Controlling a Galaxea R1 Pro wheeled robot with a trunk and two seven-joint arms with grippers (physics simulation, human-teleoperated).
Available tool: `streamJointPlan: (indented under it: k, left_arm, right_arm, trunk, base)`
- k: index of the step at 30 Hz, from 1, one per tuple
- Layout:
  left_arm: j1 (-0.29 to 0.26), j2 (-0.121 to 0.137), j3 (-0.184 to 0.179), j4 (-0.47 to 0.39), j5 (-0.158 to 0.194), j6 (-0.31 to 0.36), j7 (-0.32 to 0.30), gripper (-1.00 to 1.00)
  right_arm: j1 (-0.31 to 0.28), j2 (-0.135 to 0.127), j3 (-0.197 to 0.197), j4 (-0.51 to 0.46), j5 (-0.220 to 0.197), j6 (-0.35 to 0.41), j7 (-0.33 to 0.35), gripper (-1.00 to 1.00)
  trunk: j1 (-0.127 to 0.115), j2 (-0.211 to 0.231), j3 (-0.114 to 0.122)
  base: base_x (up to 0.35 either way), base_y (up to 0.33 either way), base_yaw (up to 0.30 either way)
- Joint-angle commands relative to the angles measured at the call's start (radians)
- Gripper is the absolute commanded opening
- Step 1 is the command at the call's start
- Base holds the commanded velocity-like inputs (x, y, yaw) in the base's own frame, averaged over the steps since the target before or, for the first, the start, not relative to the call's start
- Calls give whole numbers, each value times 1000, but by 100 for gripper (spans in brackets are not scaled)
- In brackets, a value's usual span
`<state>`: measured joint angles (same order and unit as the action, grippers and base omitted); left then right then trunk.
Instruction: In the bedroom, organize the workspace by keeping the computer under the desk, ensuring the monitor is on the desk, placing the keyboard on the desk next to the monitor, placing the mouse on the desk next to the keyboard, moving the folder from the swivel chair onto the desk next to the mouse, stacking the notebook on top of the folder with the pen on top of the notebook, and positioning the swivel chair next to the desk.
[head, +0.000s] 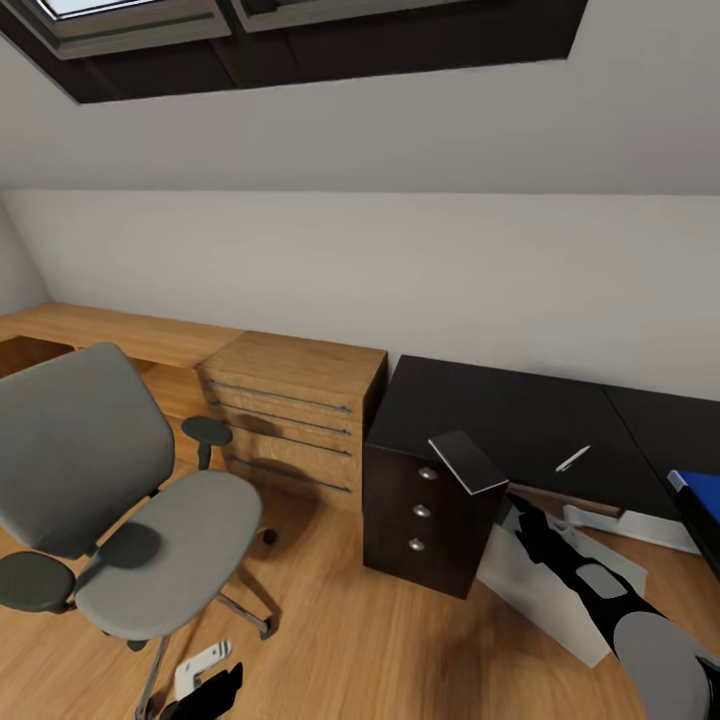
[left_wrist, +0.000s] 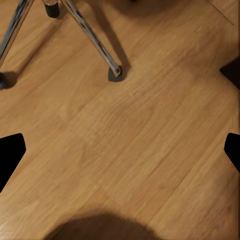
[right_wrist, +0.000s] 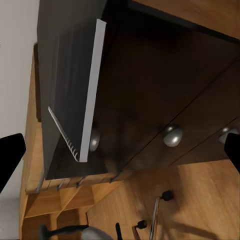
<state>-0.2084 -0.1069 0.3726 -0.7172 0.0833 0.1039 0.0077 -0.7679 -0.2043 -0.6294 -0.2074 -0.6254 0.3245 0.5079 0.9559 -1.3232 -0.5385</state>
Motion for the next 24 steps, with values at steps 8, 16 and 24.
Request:
streamJointPlan:
  k: [8,16,24]
  left_arm:
    - [0,-7,3,-21,8,29,-1,100]
    - [0,-9,5,3,7,28,-4,100]
    - [0,-6,4,22,7,24,-5,100]
  right_arm:
    - [-1,18,-4,4,-4,8,89,100]
    - [-1,21,-4,14,2,7,122,100]
    - [-1,17,-4,18,40,8,128,100]
  trunk:
    - [31,-57,-26]
    - [61,-113,-51]
    - [92,-169,-76]
  base:
    - [0,0,0]
    - [0,0,0]
    - [0,0,0]
